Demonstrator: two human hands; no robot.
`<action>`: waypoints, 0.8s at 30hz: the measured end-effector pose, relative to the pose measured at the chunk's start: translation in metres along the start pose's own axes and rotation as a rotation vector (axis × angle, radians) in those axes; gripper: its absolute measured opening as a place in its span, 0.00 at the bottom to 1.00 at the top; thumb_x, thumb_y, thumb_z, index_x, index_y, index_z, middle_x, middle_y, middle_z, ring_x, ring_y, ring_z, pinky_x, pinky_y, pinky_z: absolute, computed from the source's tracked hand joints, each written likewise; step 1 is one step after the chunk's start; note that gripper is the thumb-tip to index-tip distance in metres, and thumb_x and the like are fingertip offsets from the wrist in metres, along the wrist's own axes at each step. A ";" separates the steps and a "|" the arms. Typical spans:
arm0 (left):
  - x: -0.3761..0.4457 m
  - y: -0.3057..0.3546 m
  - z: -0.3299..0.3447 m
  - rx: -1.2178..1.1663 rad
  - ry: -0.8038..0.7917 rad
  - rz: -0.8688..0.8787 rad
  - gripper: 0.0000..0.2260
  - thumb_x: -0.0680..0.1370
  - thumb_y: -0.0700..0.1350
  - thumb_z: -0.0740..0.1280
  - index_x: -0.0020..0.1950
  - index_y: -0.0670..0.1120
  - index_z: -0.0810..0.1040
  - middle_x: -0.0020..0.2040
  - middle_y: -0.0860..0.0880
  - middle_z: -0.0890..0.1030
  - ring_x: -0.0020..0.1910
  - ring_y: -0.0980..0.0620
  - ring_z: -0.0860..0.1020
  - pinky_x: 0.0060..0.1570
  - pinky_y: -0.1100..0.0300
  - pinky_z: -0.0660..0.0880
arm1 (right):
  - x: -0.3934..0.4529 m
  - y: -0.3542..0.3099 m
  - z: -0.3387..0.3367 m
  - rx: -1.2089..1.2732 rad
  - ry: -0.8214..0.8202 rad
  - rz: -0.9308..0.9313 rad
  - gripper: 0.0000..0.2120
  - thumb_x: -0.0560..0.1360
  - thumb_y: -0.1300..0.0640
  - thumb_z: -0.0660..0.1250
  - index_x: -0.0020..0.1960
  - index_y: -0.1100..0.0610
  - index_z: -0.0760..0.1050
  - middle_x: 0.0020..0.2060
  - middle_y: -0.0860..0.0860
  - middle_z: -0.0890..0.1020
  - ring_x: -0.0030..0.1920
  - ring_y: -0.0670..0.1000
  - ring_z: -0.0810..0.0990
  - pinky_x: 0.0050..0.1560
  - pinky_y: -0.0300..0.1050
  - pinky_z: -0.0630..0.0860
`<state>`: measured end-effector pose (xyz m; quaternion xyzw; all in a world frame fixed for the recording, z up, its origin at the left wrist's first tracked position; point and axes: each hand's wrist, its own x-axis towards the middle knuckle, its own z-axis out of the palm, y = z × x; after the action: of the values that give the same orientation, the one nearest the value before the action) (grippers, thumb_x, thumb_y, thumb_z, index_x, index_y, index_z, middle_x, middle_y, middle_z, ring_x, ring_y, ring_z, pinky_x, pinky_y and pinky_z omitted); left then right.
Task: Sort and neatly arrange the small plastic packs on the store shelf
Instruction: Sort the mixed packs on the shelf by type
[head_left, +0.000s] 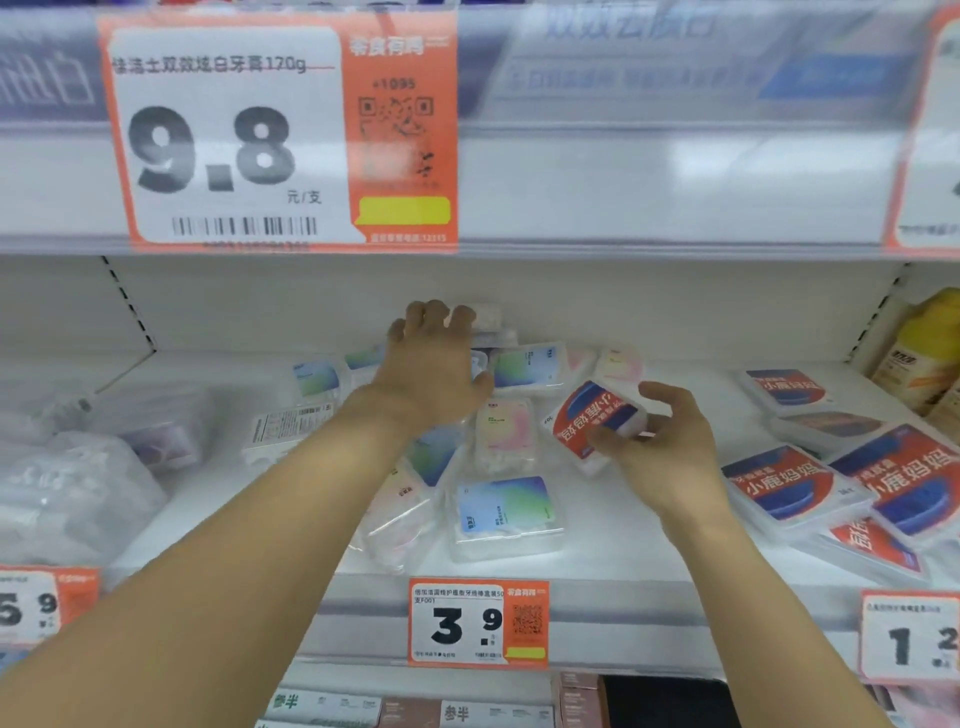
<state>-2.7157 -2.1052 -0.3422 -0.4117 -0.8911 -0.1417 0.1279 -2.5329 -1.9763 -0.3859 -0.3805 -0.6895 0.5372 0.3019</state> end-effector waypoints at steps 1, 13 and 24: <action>0.017 -0.001 0.007 0.002 -0.042 -0.016 0.31 0.74 0.53 0.67 0.75 0.46 0.61 0.71 0.43 0.65 0.71 0.42 0.60 0.69 0.48 0.60 | 0.002 0.001 -0.002 0.023 -0.001 0.012 0.32 0.68 0.61 0.79 0.67 0.50 0.68 0.54 0.50 0.78 0.52 0.52 0.80 0.53 0.49 0.79; 0.060 -0.008 0.040 0.001 0.028 -0.118 0.26 0.67 0.52 0.74 0.62 0.51 0.69 0.60 0.46 0.67 0.60 0.45 0.65 0.53 0.49 0.71 | 0.009 0.004 -0.005 0.042 -0.079 0.023 0.25 0.71 0.64 0.75 0.63 0.51 0.71 0.51 0.49 0.77 0.42 0.45 0.78 0.39 0.40 0.75; 0.030 -0.025 0.012 -0.178 -0.104 0.118 0.24 0.69 0.51 0.75 0.61 0.51 0.71 0.55 0.50 0.71 0.55 0.49 0.66 0.58 0.48 0.72 | 0.002 -0.005 -0.016 0.034 -0.054 0.032 0.23 0.70 0.61 0.77 0.61 0.50 0.72 0.53 0.51 0.80 0.49 0.52 0.81 0.51 0.50 0.81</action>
<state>-2.7553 -2.0960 -0.3464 -0.4797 -0.8548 -0.1908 0.0528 -2.5221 -1.9669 -0.3778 -0.3716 -0.6823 0.5635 0.2810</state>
